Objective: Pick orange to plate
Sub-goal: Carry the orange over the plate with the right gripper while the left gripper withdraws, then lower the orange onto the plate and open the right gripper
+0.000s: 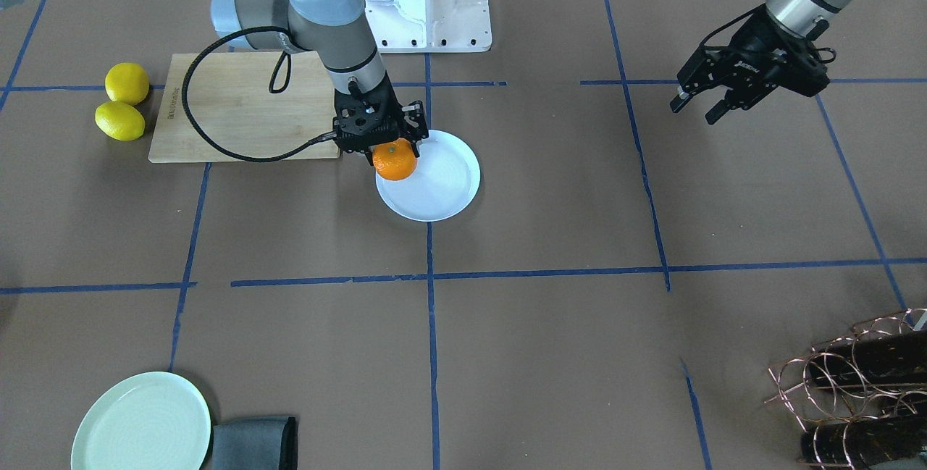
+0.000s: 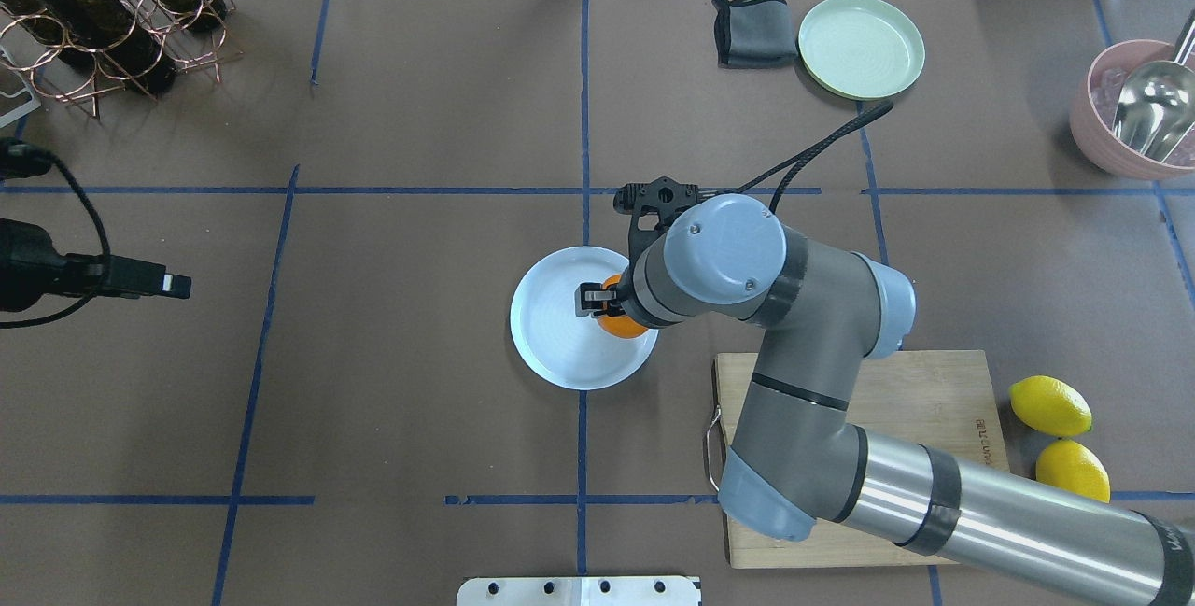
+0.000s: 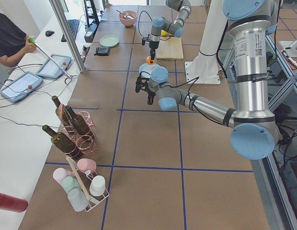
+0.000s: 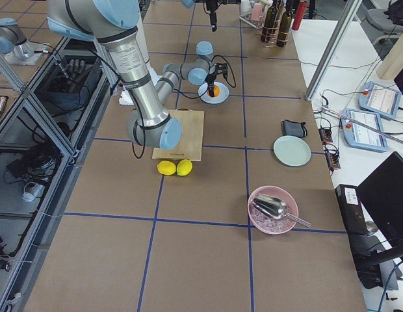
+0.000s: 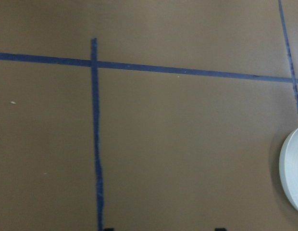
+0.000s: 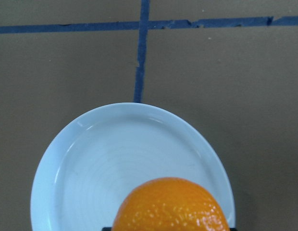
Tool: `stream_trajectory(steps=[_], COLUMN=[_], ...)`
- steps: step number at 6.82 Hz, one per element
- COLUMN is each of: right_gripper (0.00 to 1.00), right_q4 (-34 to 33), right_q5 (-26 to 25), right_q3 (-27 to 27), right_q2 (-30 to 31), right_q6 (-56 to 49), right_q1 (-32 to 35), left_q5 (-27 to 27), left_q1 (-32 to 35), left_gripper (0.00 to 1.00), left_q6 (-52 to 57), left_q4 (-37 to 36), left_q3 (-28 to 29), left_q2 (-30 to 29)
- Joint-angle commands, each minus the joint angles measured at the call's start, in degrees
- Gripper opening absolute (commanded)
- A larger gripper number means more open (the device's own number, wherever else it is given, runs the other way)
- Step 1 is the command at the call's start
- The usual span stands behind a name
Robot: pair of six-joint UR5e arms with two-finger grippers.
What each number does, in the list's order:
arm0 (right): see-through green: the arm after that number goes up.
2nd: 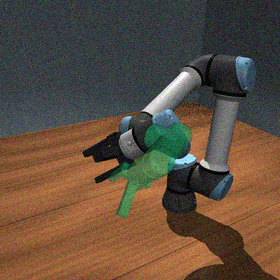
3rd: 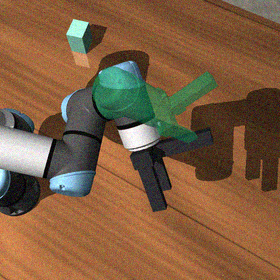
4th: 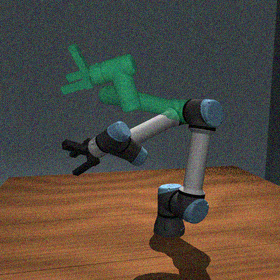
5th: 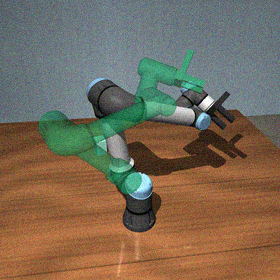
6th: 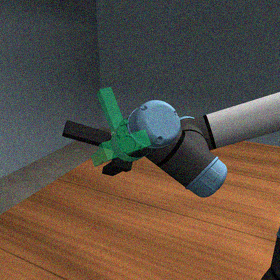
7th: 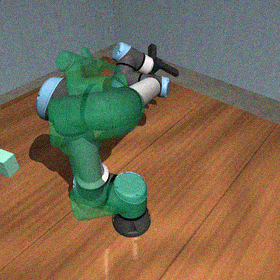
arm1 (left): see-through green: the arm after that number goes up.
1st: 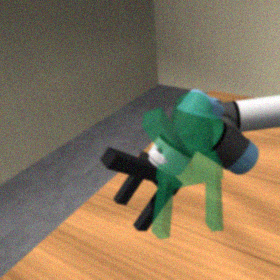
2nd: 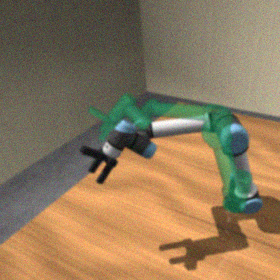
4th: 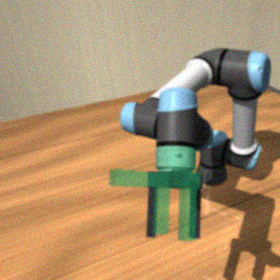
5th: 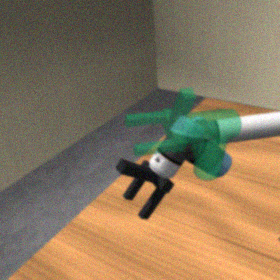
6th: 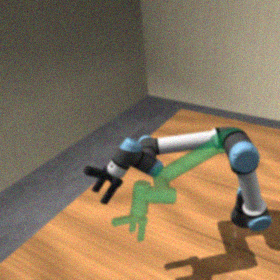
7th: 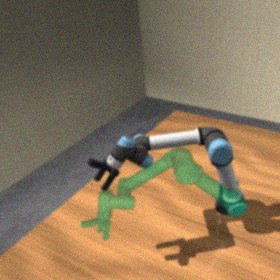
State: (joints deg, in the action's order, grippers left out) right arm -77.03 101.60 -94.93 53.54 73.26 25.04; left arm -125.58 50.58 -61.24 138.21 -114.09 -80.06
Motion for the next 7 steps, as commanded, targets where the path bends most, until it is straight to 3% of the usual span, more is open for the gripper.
stream_trajectory(steps=[1,5,6,7], right_gripper=[0.0,0.0,0.13,0.99], right_q4=[-0.05,-1.7,-1.8,-1.98], right_q5=[-1.13,-2.54,-2.72,-3.16], right_q3=[6.31,6.95,7.12,7.04], right_q2=[-5.36,-4.93,-5.11,-5.29], right_q6=[3.46,3.38,3.46,3.64], right_q1=[-1.13,-1.83,-1.83,-1.83], left_q5=[-0.98,-0.72,-0.63,-0.54], left_q1=[0.66,0.48,0.39,0.31], left_gripper=[0.81,0.84,0.84,0.84], left_q6=[0.78,-0.19,-0.19,-0.28], left_q4=[2.15,2.15,2.15,2.23], left_q3=[0.45,0.71,0.71,1.23], left_q2=[1.49,0.7,0.7,0.61])
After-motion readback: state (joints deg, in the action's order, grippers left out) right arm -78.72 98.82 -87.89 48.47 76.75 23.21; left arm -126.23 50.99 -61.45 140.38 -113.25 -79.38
